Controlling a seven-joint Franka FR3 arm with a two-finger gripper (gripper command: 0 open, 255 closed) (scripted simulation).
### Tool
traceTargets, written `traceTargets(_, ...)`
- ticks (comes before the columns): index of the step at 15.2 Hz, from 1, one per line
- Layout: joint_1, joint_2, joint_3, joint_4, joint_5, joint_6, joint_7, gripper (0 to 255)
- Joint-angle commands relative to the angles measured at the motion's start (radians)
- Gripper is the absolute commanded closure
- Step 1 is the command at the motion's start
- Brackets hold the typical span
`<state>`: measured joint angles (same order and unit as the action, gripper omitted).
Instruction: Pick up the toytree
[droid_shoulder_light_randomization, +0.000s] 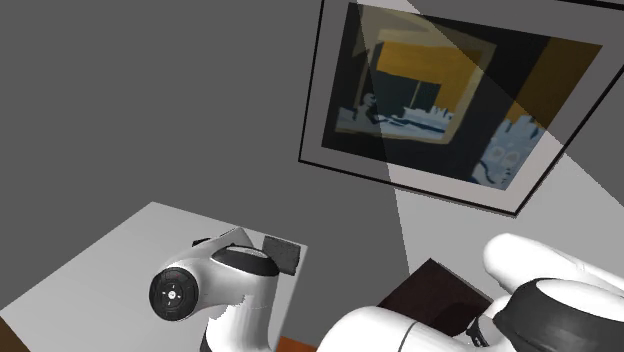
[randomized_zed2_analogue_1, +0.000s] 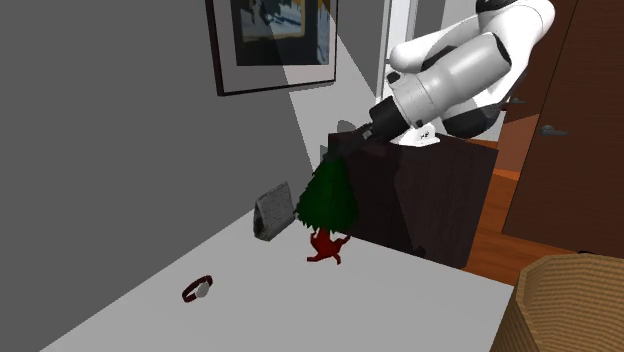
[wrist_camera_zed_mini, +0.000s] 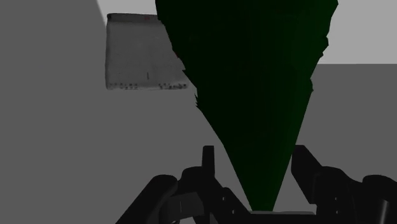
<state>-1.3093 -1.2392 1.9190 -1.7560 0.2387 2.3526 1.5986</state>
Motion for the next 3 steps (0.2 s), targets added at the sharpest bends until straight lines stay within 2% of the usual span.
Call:
traceTargets(1, 0.003, 0.012, -0.013, 0.001, -0.006, -0.009, -0.009, 255)
traceTargets(3, 0.004, 0.013, -0.014, 0.001, -0.006, -0.010, -0.010, 255)
